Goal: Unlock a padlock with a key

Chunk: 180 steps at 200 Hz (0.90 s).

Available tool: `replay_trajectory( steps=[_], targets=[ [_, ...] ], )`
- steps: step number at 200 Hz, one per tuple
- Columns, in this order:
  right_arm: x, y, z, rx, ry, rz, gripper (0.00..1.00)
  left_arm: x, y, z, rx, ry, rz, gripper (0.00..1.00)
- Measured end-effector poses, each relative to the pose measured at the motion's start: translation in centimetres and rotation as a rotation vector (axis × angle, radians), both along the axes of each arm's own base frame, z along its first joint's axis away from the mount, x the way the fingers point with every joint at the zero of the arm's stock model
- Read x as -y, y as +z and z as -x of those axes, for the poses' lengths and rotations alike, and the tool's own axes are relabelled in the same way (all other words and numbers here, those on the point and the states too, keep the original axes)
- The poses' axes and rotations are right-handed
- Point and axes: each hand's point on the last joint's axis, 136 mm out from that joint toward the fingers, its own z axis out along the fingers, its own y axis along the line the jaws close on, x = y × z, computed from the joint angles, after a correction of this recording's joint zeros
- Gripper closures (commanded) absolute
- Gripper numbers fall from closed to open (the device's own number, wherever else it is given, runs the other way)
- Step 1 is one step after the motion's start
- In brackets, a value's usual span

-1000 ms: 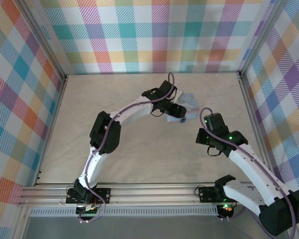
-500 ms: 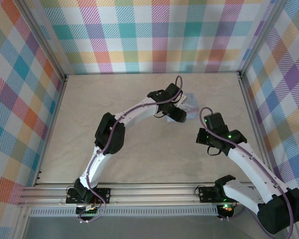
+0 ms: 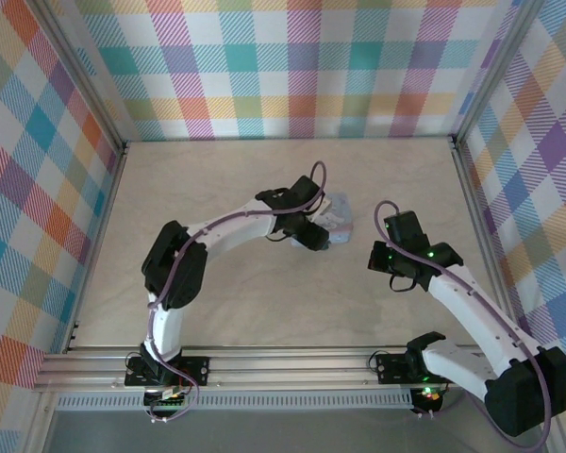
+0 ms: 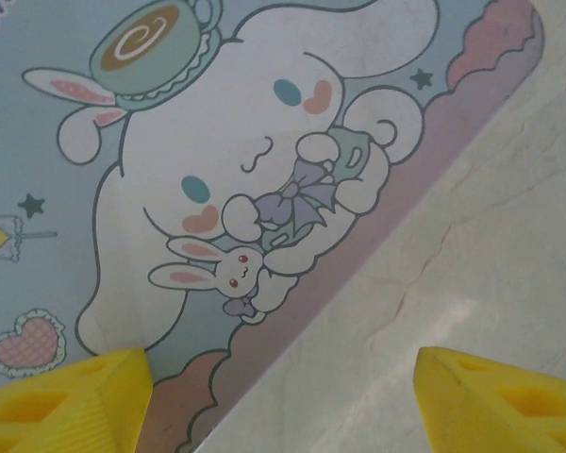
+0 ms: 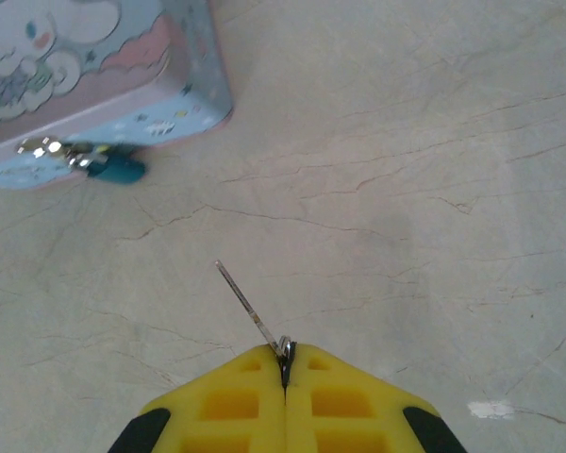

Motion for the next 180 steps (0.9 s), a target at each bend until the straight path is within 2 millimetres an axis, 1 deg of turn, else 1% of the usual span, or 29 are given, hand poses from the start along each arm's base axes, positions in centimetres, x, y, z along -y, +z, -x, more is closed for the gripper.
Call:
replay_trajectory(
  steps=[22,41,80,106,121,154,171,180],
  targets=[
    [-0.6,0.0,-0.3,0.001,0.014,-0.024,1.00,-1.9,-0.1,0.9,-0.012,0.037,0.007,0.25],
    [-1.2,0.0,-0.5,0.003,0.030,-0.050,1.00,-3.3,0.0,0.7,-0.027,0.079,0.028,0.25],
    [-2.4,0.0,-1.0,0.001,0.061,-0.096,1.00,-5.2,0.3,-1.4,-0.052,0.149,0.066,0.24],
    [-3.4,0.3,-1.2,0.012,0.090,-0.144,1.00,-5.5,0.5,-3.5,-0.041,0.179,0.078,0.24],
    [-4.2,0.5,-1.4,0.026,0.115,-0.185,1.00,-5.6,0.5,-4.0,-0.039,0.186,0.084,0.24],
    [-6.2,0.1,-1.8,0.023,0.173,-0.269,1.00,-5.5,0.8,-3.8,-0.038,0.181,0.099,0.22],
    [-7.4,0.1,-2.4,0.026,0.205,-0.317,1.00,-6.2,1.3,-2.8,-0.031,0.186,0.114,0.19],
    [-8.1,0.1,-2.9,0.030,0.223,-0.345,1.00,-6.7,2.2,-2.2,-0.015,0.192,0.133,0.16]
  ],
)
